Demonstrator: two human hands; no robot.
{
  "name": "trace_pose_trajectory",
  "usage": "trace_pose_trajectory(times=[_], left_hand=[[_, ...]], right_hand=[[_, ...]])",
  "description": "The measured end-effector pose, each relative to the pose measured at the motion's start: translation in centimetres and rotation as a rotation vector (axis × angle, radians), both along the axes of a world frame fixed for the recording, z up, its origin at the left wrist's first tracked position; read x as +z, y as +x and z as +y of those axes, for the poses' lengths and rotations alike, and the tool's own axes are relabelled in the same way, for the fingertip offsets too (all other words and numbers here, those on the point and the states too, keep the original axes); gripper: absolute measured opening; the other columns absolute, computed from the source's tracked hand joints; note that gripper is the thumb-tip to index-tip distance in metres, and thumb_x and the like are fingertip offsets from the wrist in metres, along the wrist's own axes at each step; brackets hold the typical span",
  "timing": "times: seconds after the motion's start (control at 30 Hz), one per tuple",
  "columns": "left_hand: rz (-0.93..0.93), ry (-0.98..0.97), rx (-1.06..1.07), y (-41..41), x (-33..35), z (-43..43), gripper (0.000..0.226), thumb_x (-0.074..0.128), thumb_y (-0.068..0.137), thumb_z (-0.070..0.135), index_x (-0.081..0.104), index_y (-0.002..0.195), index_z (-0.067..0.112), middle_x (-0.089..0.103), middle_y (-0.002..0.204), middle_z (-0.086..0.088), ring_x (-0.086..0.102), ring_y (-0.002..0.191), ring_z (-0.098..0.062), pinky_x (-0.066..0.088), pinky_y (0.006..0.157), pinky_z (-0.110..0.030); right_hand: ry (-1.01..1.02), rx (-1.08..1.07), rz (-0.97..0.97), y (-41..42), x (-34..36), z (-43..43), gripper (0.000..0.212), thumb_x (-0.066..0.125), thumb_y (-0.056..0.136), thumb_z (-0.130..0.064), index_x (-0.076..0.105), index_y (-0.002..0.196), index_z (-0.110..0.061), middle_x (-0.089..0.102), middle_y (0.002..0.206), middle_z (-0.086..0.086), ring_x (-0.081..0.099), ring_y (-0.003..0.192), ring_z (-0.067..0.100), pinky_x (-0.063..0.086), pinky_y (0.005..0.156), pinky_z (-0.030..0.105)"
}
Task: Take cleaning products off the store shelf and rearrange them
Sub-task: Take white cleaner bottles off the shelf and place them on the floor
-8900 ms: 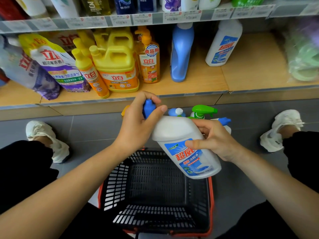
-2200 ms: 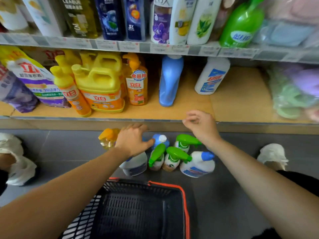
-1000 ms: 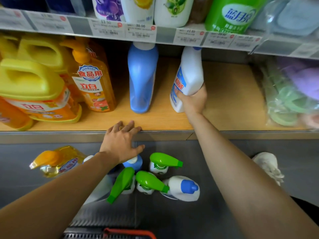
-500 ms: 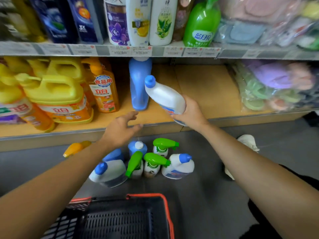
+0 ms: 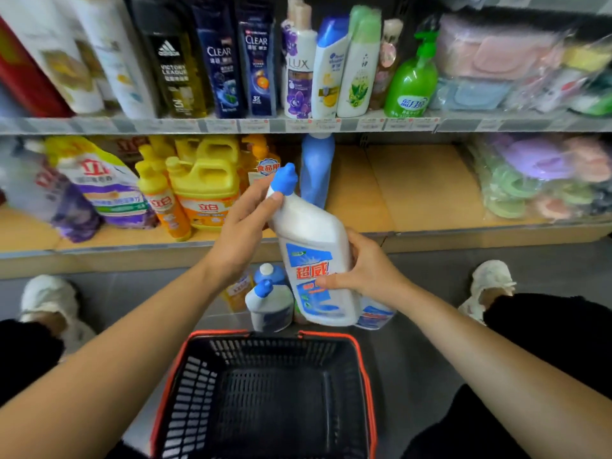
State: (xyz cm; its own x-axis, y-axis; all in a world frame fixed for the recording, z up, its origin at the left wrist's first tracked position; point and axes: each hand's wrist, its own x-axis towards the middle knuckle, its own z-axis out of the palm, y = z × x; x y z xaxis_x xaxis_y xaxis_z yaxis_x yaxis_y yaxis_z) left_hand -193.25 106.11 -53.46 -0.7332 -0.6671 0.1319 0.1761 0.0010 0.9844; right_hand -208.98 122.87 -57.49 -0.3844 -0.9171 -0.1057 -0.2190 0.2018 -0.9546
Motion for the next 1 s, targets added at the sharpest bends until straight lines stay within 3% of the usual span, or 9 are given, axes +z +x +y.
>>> trace_pose_trajectory(times=[0.23, 0.4, 0.5, 0.6, 0.67, 0.77, 0.83, 0.93, 1.0], left_hand=[[0.003, 0.146, -0.163, 6.2, 0.9, 1.5, 0.027, 0.052, 0.101, 0.030, 0.070, 0.117, 0.021, 0.072, 0.095, -0.008, 0.069, 0.095, -0.022, 0.057, 0.084, -0.031], [0.028, 0.371, -0.351, 9.2, 0.1, 2.0, 0.043, 0.069, 0.088, 0.046, 0.071, 0.117, 0.015, 0.067, 0.086, -0.007, 0.067, 0.106, -0.027, 0.055, 0.094, -0.035], [0.013, 0.329, -0.278, 9.5, -1.3, 2.5, 0.031, 0.059, 0.094, 0.033, 0.063, 0.114, 0.010, 0.062, 0.083, -0.003, 0.065, 0.102, -0.025, 0.055, 0.089, -0.032], [-0.090, 0.103, -0.146, 9.4, -2.2, 2.7, 0.010, 0.056, 0.100, 0.018, 0.058, 0.109, 0.013, 0.064, 0.085, 0.002, 0.062, 0.092, -0.020, 0.054, 0.079, -0.025], [-0.143, 0.008, -0.031, 9.2, -2.9, 2.8, 0.009, 0.060, 0.099, 0.010, 0.057, 0.106, 0.014, 0.063, 0.093, -0.006, 0.060, 0.090, -0.024, 0.052, 0.076, -0.029], [-0.180, -0.074, 0.164, 8.6, -3.8, 2.9, 0.009, 0.062, 0.097, 0.002, 0.058, 0.101, 0.008, 0.061, 0.097, -0.013, 0.058, 0.088, -0.025, 0.048, 0.080, -0.039], [-0.235, -0.069, 0.231, 8.4, -3.9, 3.0, 0.009, 0.066, 0.096, 0.007, 0.061, 0.089, 0.010, 0.066, 0.088, -0.009, 0.060, 0.081, -0.021, 0.049, 0.075, -0.036], [-0.309, -0.037, 0.149, 8.3, -3.6, 2.4, 0.025, 0.065, 0.097, 0.015, 0.060, 0.073, 0.019, 0.072, 0.074, 0.000, 0.064, 0.069, -0.012, 0.050, 0.062, -0.025], [-0.314, -0.027, 0.029, 8.6, -3.1, 1.7, 0.031, 0.065, 0.097, 0.016, 0.061, 0.068, 0.025, 0.074, 0.076, 0.000, 0.067, 0.070, -0.010, 0.052, 0.061, -0.021]], right_hand=[[0.153, 0.249, -0.358, 4.6, -1.1, 2.2, 0.070, 0.089, 0.066, -0.009, 0.057, 0.128, -0.010, 0.071, 0.122, 0.017, 0.067, 0.114, 0.037, 0.053, 0.094, 0.062], [0.172, 0.347, -0.358, 5.3, -2.1, 2.8, 0.071, 0.089, 0.065, -0.009, 0.058, 0.128, -0.001, 0.069, 0.123, 0.022, 0.065, 0.115, 0.042, 0.051, 0.096, 0.064], [0.174, 0.322, -0.338, 5.4, -2.9, 2.9, 0.066, 0.090, 0.064, -0.010, 0.062, 0.123, -0.004, 0.071, 0.120, 0.019, 0.068, 0.112, 0.038, 0.053, 0.094, 0.062], [0.164, 0.261, -0.274, 5.9, -3.6, 2.7, 0.063, 0.092, 0.064, -0.010, 0.063, 0.120, -0.005, 0.074, 0.116, 0.013, 0.071, 0.108, 0.032, 0.056, 0.091, 0.058], [0.150, 0.200, -0.172, 6.7, -3.8, 2.4, 0.062, 0.095, 0.060, -0.023, 0.067, 0.115, -0.014, 0.077, 0.110, 0.004, 0.073, 0.103, 0.024, 0.059, 0.087, 0.053], [0.154, 0.127, 0.165, 8.1, -4.1, 2.0, 0.052, 0.091, 0.052, -0.050, 0.063, 0.096, -0.049, 0.072, 0.091, -0.025, 0.068, 0.082, -0.005, 0.057, 0.068, 0.028], [0.155, 0.090, 0.328, 8.6, -4.3, 1.9, 0.053, 0.089, 0.049, -0.057, 0.057, 0.092, -0.056, 0.066, 0.082, -0.029, 0.060, 0.074, -0.010, 0.045, 0.061, 0.018], [0.160, 0.137, 0.173, 7.9, -4.5, 2.2, 0.060, 0.096, 0.056, -0.037, 0.066, 0.107, -0.032, 0.074, 0.100, -0.014, 0.070, 0.091, 0.002, 0.058, 0.077, 0.035], [0.183, 0.210, 0.008, 7.3, -4.1, 2.5, 0.062, 0.097, 0.061, -0.023, 0.067, 0.115, -0.020, 0.077, 0.106, -0.006, 0.073, 0.097, 0.011, 0.061, 0.083, 0.041]])
